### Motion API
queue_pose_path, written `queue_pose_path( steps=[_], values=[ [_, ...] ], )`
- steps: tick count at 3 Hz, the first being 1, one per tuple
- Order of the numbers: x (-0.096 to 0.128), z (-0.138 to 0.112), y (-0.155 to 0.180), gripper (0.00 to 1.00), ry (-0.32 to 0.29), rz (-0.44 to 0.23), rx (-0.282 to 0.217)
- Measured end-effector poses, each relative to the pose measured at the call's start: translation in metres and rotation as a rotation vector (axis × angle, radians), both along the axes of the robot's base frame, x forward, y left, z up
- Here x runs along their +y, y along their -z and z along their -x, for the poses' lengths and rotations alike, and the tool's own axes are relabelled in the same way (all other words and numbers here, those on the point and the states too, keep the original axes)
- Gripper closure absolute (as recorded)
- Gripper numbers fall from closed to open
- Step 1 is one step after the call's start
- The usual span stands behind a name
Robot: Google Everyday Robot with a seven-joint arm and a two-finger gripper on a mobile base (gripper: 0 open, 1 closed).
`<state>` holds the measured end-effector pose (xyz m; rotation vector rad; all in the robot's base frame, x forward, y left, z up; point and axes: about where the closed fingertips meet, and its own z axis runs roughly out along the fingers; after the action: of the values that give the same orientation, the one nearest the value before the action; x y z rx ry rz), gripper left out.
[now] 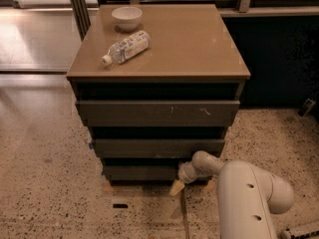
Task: Open bottom drawer
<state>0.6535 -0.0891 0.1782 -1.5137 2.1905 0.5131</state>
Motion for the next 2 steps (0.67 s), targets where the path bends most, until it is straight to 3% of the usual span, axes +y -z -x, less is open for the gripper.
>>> queue_pose_path(
  steps=[1,2],
  values=[
    [-0.001,0.009,-0.01,0.0,0.017,-0.017,0.038],
    [0.011,0.05,-0.024,0.0,-0.006,-0.016,0.091]
  ],
)
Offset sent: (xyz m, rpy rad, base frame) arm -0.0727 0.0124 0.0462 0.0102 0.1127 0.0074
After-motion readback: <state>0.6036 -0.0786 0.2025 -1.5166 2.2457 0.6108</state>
